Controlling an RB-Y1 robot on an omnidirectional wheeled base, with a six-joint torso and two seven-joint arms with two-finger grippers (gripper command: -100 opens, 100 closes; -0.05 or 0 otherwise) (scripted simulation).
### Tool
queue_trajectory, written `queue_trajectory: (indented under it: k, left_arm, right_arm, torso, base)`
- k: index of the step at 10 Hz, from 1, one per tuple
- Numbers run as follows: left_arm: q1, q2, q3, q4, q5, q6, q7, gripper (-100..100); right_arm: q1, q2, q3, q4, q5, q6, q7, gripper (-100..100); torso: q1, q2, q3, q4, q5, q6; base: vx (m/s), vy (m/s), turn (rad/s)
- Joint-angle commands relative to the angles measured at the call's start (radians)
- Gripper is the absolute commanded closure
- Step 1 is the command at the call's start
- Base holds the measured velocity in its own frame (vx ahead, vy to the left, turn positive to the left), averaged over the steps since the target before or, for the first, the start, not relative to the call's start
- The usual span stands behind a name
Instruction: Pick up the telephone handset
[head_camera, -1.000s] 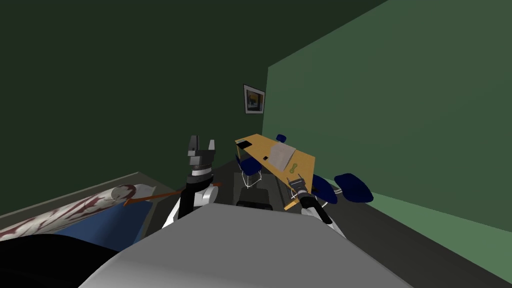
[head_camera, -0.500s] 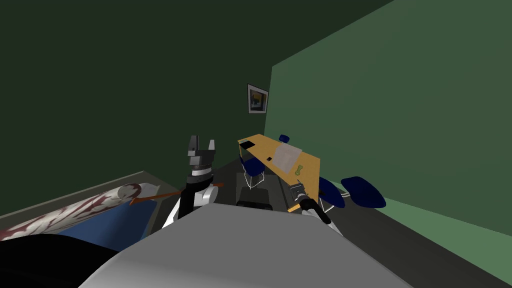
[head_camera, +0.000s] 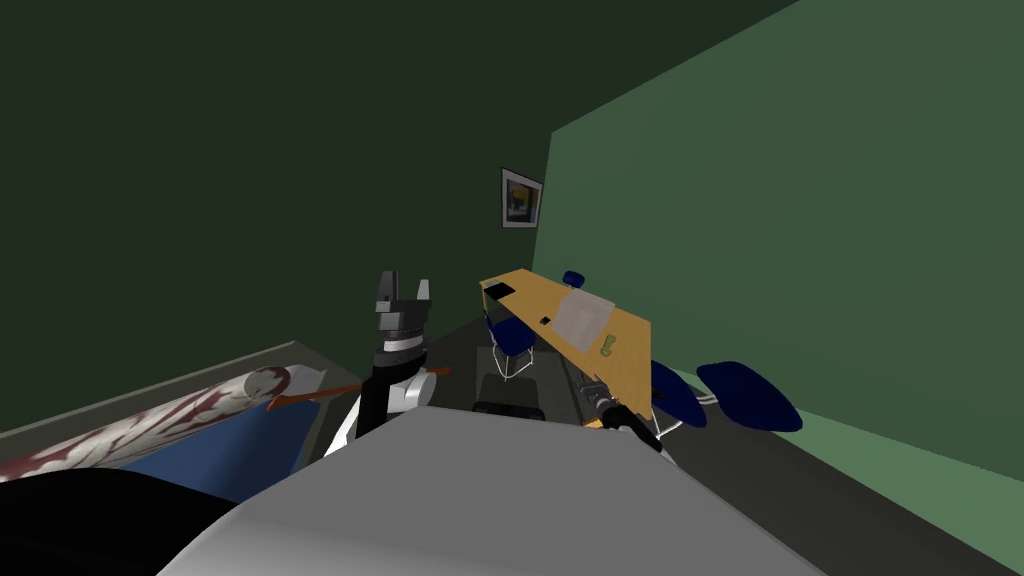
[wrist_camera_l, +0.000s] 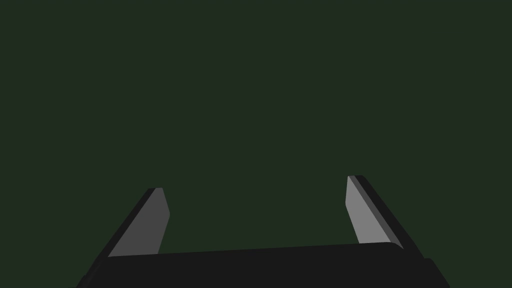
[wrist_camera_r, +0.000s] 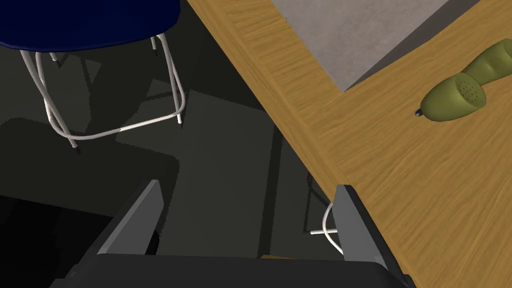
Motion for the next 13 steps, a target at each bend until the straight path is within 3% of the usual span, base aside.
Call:
queue_trajectory:
  k: [1,4,5,6,7,8,9,10,11,12,13]
  left_arm:
    - [0.000,0.000,0.000,0.000,0.000,0.000,0.000,0]
    - [0.000,0.000,0.000,0.000,0.000,0.000,0.000,0]
    - [0.000,0.000,0.000,0.000,0.000,0.000,0.000,0]
    - [0.000,0.000,0.000,0.000,0.000,0.000,0.000,0]
    - [0.000,0.000,0.000,0.000,0.000,0.000,0.000,0]
    - [0.000,0.000,0.000,0.000,0.000,0.000,0.000,0]
    - [0.000,0.000,0.000,0.000,0.000,0.000,0.000,0]
    - [0.000,0.000,0.000,0.000,0.000,0.000,0.000,0]
    - [0.000,0.000,0.000,0.000,0.000,0.000,0.000,0]
    - [0.000,0.000,0.000,0.000,0.000,0.000,0.000,0]
    - [0.000,0.000,0.000,0.000,0.000,0.000,0.000,0]
  right_arm:
    - [-0.009,-0.015,0.003,0.025,-0.018,0.023,-0.039,-100]
    - [-0.031,-0.078,0.021,0.100,-0.088,0.089,-0.124,-100]
    - [-0.031,-0.078,0.021,0.103,-0.088,0.089,-0.131,-100]
    - [-0.046,-0.117,0.029,0.141,-0.126,0.119,-0.170,-100]
    - [-0.046,-0.117,0.029,0.141,-0.126,0.119,-0.175,-100]
    - [-0.065,-0.160,0.036,0.180,-0.165,0.150,-0.215,-100]
    - [-0.065,-0.160,0.036,0.180,-0.165,0.150,-0.219,-100]
    - [-0.087,-0.206,0.044,0.219,-0.207,0.180,-0.260,-100]
    - [-0.087,-0.206,0.044,0.219,-0.207,0.180,-0.262,-100]
    - [-0.112,-0.240,0.052,0.253,-0.239,0.209,-0.305,-100]
    - [-0.112,-0.253,0.052,0.260,-0.252,0.209,-0.305,-100]
  torso:
    - [0.000,0.000,0.000,0.000,0.000,0.000]
    - [-0.002,0.002,0.001,0.001,0.000,0.000]
    - [-0.002,0.002,0.001,0.000,0.000,0.000]
    - [-0.003,0.002,0.001,0.001,-0.001,0.000]
    - [-0.003,0.002,0.001,0.001,-0.001,0.000]
    - [-0.003,0.003,0.002,0.001,-0.001,0.000]
    - [-0.004,0.003,0.002,0.001,-0.001,0.000]
    - [-0.004,0.003,0.002,0.001,-0.001,0.000]
    - [-0.004,0.004,0.002,0.001,-0.001,0.000]
    - [-0.004,0.003,0.002,0.001,-0.001,0.000]
    - [-0.005,0.003,0.002,0.001,-0.001,0.000]
  base:
    - [0.028,0.030,0.015]
    - [0.016,0.026,0.033]
    - [0.010,0.014,0.019]
    - [0.006,0.011,0.035]
    - [0.003,0.004,0.022]
    - [-0.003,0.001,0.036]
    - [-0.004,-0.004,0.027]
    - [-0.007,-0.008,0.050]
    - [-0.005,-0.011,0.022]
    - [-0.001,-0.014,0.064]
    - [0.002,-0.016,0.033]
